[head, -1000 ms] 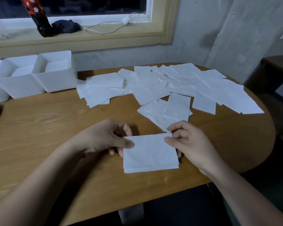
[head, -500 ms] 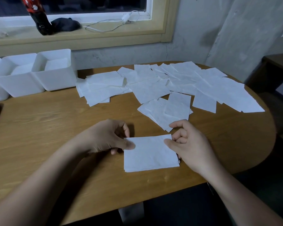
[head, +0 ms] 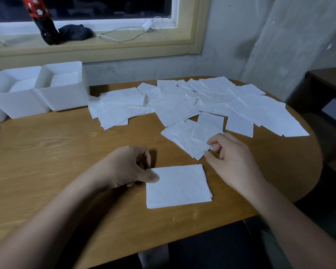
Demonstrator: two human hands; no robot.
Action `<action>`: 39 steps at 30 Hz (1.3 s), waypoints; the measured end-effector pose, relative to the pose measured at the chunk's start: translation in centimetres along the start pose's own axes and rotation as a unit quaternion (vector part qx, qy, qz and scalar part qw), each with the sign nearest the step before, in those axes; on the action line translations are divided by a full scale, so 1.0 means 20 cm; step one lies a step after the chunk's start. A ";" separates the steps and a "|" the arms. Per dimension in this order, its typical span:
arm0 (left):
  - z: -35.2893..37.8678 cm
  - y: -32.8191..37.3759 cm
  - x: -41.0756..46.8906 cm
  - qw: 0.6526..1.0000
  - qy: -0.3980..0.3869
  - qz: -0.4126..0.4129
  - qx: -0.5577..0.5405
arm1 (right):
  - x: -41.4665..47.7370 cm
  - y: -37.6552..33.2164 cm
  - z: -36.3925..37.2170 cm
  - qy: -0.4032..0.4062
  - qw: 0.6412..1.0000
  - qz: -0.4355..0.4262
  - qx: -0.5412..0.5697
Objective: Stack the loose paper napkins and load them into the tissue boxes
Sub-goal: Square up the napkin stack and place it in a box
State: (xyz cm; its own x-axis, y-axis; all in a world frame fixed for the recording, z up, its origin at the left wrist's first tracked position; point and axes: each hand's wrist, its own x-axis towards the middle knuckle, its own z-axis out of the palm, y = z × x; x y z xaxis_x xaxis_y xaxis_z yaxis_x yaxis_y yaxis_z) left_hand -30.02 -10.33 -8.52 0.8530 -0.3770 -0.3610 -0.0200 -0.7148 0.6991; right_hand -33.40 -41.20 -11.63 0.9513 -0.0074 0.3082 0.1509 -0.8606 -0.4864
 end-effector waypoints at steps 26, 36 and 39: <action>0.05 -0.05 0.06 0.976 0.186 0.113 0.005 | 0.22 0.14 -0.05 -0.078 0.986 -0.060 -0.135; 0.05 -0.06 0.06 0.974 0.196 0.117 0.005 | 0.26 0.17 -0.07 -0.081 0.988 -0.064 -0.115; 0.05 -0.06 0.06 0.973 0.195 0.121 -0.002 | 0.24 0.15 -0.10 -0.038 0.990 -0.080 -0.105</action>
State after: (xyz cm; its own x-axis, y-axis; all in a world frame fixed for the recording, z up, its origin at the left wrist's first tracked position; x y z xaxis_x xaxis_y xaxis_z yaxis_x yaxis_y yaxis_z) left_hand -29.48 -10.50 -10.32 0.9565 -0.2818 0.0757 -0.2440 -0.6301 0.7372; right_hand -28.86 -44.78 -10.03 0.9382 0.1695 0.3018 0.2499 -0.9349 -0.2519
